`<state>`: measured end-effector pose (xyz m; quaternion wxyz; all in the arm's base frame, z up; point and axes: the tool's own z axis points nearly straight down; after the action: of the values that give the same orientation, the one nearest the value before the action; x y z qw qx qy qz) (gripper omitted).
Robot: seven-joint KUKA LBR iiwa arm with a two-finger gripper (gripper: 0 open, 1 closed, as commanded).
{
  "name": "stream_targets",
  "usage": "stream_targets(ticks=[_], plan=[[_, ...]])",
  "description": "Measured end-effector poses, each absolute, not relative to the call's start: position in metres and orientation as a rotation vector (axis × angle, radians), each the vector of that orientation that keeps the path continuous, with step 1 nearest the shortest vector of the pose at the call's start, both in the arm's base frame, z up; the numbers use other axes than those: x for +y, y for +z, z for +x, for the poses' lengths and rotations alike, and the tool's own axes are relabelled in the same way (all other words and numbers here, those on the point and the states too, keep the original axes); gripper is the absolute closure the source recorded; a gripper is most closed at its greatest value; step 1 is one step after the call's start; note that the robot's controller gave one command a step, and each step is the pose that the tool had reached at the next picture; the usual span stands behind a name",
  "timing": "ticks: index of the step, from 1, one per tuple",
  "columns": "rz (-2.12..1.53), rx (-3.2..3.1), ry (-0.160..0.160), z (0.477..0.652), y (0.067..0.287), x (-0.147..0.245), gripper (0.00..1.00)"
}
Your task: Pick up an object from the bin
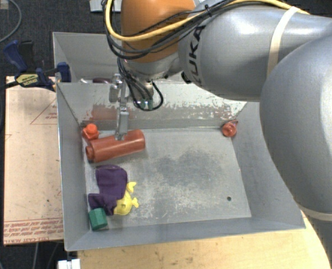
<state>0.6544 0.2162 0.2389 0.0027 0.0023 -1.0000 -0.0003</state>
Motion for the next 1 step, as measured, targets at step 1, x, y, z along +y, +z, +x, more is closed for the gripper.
stream_targets(ticks=[1], plan=[[0.002,-3.143,-0.003,0.6555,0.2447,0.215,0.0]])
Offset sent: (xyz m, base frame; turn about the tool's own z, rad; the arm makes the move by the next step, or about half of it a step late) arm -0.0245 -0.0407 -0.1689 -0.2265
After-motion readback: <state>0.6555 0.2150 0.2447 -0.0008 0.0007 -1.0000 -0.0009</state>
